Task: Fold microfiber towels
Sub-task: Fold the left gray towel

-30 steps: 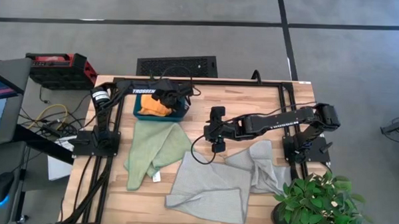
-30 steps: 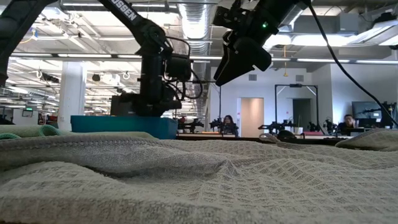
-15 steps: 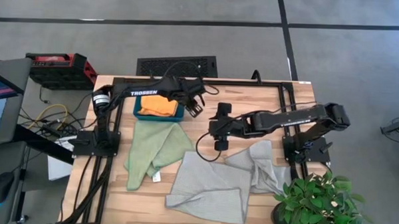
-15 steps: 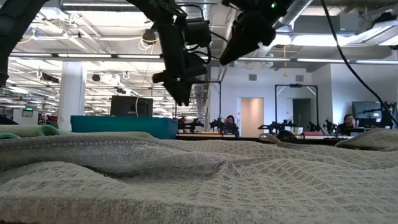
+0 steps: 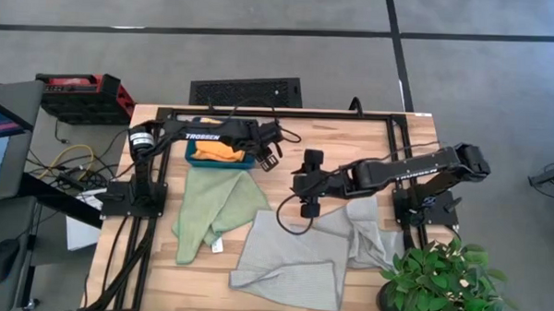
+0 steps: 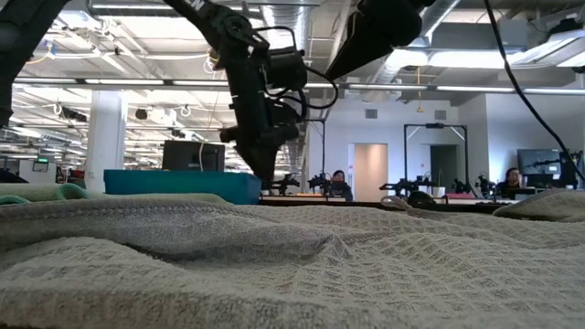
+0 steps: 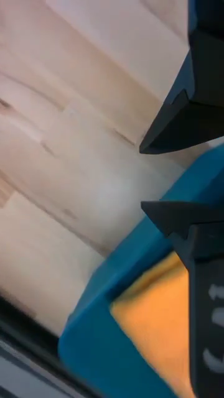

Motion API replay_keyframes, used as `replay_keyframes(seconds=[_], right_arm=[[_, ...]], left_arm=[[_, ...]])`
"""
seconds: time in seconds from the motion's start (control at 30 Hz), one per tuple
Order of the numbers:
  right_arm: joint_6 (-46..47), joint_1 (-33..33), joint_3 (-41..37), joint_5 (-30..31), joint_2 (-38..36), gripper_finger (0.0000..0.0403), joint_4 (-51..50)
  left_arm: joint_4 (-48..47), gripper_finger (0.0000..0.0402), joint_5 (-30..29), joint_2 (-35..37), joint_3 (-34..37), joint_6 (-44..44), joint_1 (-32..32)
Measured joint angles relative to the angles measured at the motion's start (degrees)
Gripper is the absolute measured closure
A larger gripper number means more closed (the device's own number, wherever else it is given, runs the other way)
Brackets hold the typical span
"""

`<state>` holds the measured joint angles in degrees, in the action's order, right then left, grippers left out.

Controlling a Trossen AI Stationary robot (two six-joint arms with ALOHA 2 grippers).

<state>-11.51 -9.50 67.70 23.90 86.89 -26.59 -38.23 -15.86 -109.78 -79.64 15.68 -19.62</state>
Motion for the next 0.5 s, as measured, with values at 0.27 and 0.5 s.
replay_keyframes(seconds=[0.27, 0.5], right_arm=[[0.0, -0.2, 0.0, 0.0, 0.0, 0.0175, 0.0], [0.0, -0.2, 0.0, 0.0, 0.0, 0.0175, 0.0]], left_arm=[[-0.5, 0.0276, -5.8, 0.0, 2.9, 1.8, 0.0], [-3.8, 0.0276, -8.6, 0.0, 2.9, 1.7, -0.1]])
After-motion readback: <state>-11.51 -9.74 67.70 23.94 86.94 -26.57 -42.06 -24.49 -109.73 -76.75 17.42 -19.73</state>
